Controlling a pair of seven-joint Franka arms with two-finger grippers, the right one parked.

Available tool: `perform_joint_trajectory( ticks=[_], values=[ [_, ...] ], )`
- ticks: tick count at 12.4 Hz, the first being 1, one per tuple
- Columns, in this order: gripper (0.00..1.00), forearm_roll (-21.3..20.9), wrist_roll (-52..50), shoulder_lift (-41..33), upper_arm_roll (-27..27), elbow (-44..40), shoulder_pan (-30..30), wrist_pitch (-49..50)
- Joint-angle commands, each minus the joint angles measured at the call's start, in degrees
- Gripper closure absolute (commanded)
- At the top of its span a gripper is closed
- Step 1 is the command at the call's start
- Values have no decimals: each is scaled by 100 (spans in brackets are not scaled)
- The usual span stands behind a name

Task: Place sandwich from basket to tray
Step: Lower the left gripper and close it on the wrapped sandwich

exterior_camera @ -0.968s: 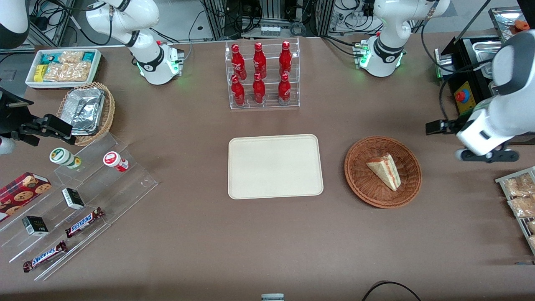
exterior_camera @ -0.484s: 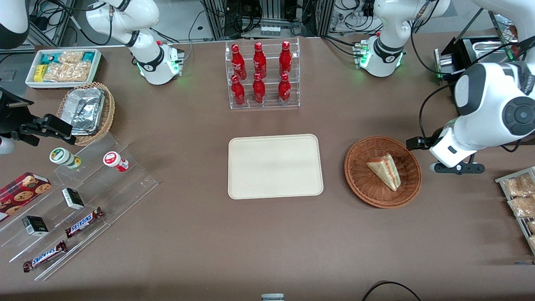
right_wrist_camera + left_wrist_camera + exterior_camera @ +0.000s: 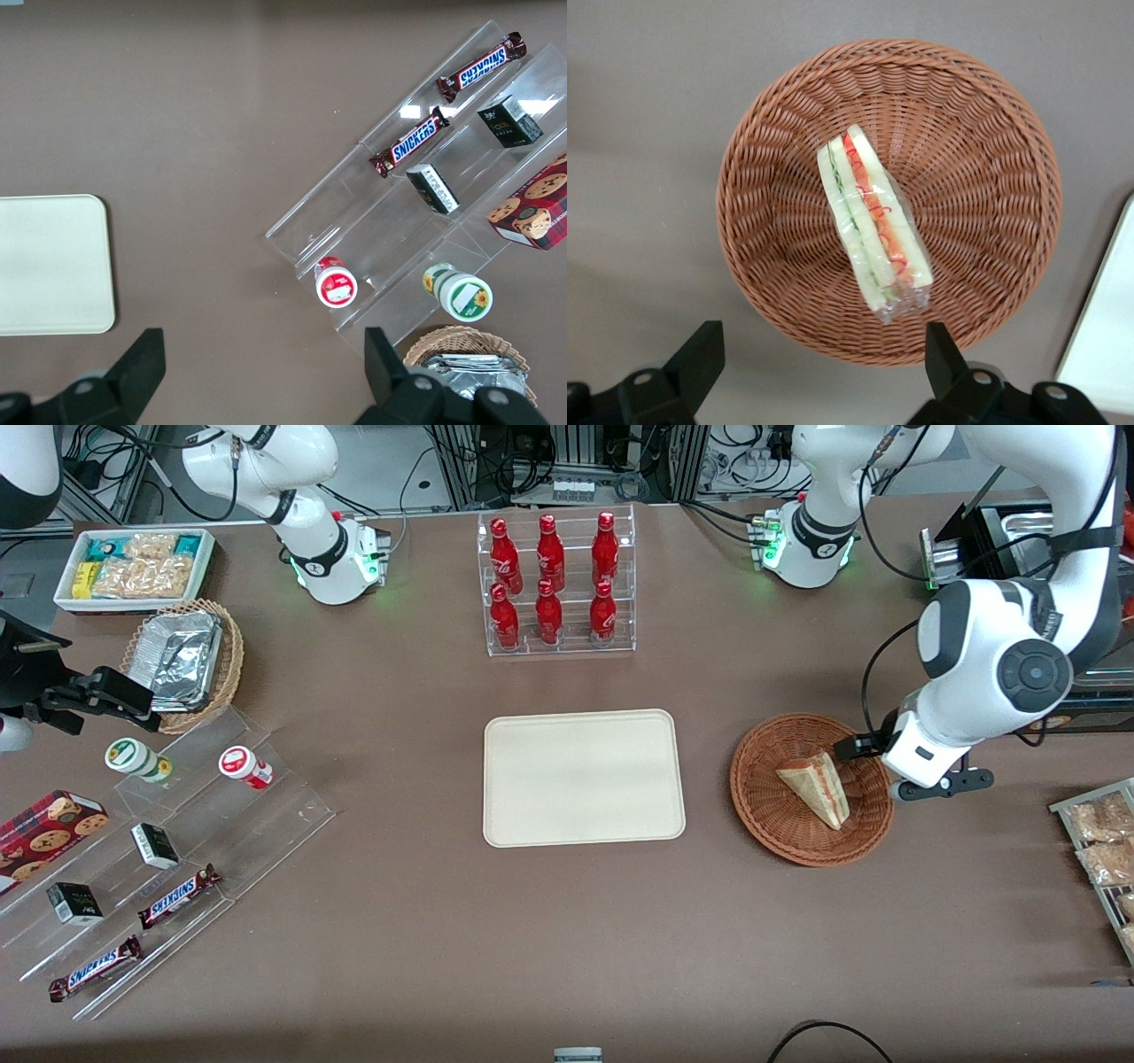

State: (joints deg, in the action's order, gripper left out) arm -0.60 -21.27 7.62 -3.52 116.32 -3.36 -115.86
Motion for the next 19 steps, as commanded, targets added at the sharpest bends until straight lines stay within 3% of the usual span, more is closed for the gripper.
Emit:
perform_joint_trajectory(
  ticks=[1, 3, 7, 19],
  values=[
    [0, -63, -1156, -173, -52, 232, -59, -339],
    [0, -63, -2114, -138, -123, 408, -59, -683],
    [0, -63, -3074, -120, -281, 926, -59, -1393],
    [0, -63, -3287, 636, -299, 1059, -42, -2240]
  ],
)
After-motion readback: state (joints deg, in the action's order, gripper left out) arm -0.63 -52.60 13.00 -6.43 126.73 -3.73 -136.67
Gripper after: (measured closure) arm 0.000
